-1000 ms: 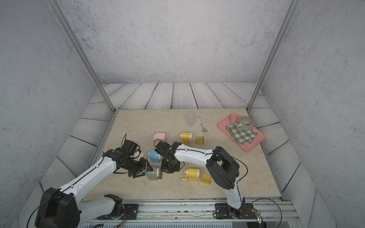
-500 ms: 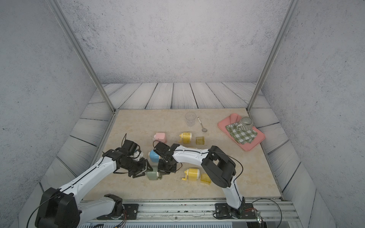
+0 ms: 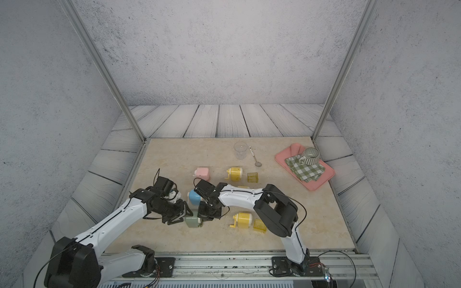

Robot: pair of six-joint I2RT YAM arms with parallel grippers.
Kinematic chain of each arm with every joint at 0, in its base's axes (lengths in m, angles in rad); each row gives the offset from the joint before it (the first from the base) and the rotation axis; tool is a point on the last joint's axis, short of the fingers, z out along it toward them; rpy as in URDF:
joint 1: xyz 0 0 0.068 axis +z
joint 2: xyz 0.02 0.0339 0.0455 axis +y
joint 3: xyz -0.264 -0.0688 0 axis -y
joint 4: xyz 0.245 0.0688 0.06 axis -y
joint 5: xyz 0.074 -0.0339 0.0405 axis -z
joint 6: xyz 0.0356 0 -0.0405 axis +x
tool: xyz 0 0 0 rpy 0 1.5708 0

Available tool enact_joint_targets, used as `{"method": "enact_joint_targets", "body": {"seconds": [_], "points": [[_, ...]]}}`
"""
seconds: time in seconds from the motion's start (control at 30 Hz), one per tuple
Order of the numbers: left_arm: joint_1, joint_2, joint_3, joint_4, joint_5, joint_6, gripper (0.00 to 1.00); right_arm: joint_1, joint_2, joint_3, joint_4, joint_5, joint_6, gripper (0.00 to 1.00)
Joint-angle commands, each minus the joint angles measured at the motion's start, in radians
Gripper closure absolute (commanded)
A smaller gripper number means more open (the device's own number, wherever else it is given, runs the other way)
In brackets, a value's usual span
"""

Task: Put the tray back into the pencil sharpener
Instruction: Close the container of the pencil sharpener.

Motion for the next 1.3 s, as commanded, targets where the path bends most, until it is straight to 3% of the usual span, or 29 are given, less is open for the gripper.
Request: {"method": "enact_joint_targets", "body": {"seconds": [0.0, 1.27], "points": [[-0.009, 0.007, -0.019, -0.03, -0.044, -0.004, 0.43, 0.005, -0.012, -0.016, 0.016, -0.019, 0.013, 1.0], [-0.009, 0.008, -0.025, -0.022, -0.041, -0.007, 0.43, 0.003, 0.012, -0.043, 0.169, -0.129, 0.059, 1.0]]}}
